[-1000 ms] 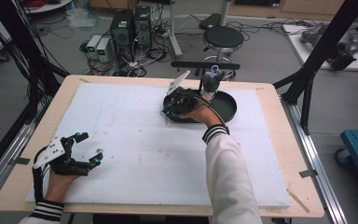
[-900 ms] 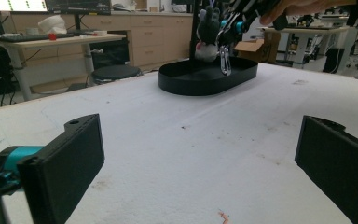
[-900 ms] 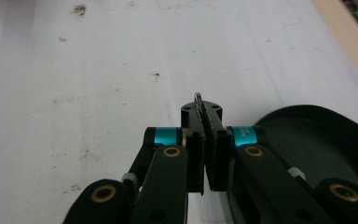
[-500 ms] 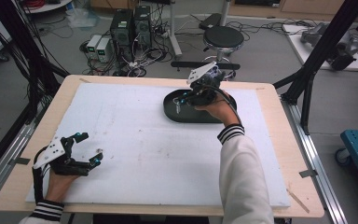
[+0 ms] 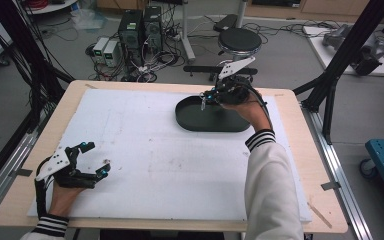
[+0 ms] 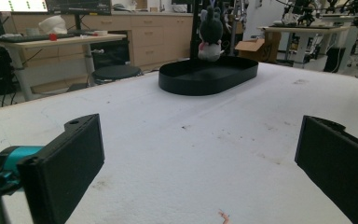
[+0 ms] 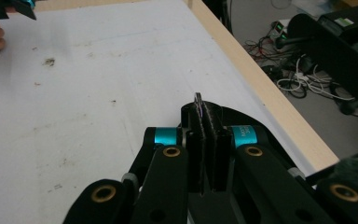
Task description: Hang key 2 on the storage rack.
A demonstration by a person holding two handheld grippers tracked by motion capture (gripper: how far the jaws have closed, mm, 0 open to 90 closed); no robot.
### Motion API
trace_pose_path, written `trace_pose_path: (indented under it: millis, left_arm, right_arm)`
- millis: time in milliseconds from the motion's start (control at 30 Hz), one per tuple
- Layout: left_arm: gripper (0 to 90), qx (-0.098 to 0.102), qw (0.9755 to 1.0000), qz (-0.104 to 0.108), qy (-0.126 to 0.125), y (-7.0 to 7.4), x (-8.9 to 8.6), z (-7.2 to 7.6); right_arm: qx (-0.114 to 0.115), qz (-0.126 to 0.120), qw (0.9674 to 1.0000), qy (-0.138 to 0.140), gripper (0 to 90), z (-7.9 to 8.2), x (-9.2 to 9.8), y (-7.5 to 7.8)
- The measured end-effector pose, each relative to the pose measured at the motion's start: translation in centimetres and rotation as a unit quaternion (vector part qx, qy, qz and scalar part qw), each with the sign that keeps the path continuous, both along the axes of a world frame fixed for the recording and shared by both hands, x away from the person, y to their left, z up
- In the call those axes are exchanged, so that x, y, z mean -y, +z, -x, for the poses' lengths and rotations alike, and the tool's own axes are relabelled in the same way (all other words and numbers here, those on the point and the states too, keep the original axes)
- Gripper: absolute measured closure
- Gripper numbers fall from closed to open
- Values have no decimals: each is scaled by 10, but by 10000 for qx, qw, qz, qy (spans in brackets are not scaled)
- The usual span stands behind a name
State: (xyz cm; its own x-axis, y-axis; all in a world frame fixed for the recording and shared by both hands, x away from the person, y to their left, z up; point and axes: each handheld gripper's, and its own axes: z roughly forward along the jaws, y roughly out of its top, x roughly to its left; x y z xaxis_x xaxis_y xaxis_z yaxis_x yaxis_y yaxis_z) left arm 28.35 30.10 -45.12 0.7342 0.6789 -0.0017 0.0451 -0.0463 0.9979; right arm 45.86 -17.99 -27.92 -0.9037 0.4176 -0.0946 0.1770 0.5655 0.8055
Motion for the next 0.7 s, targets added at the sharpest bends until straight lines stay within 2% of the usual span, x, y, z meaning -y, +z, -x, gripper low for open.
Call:
trace_pose_path:
  millis: [167, 300, 367, 467, 633, 700]
  left_arm:
    - [17, -5, 10000, 4, 7, 0, 0, 0]
    - [18, -16, 10000, 19, 10, 0, 0, 0]
    - [17, -17, 10000, 20, 5, 0, 0, 0]
    - [17, -29, 10000, 20, 17, 0, -1, -1]
    - [17, -36, 10000, 42, 35, 0, -1, -1]
    - [17, -37, 10000, 43, 36, 0, -1, -1]
  right_arm:
    - [102, 33, 9999, -132, 886, -3, 6, 8]
    - [93, -145, 9996, -238, 886, -5, 11, 14]
    - [78, -116, 9994, -317, 885, -6, 14, 14]
    - [74, -197, 9988, -445, 886, -8, 18, 16]
    - [40, -230, 9983, -530, 885, -12, 23, 22]
    - [103, -203, 9983, -530, 886, -14, 24, 28]
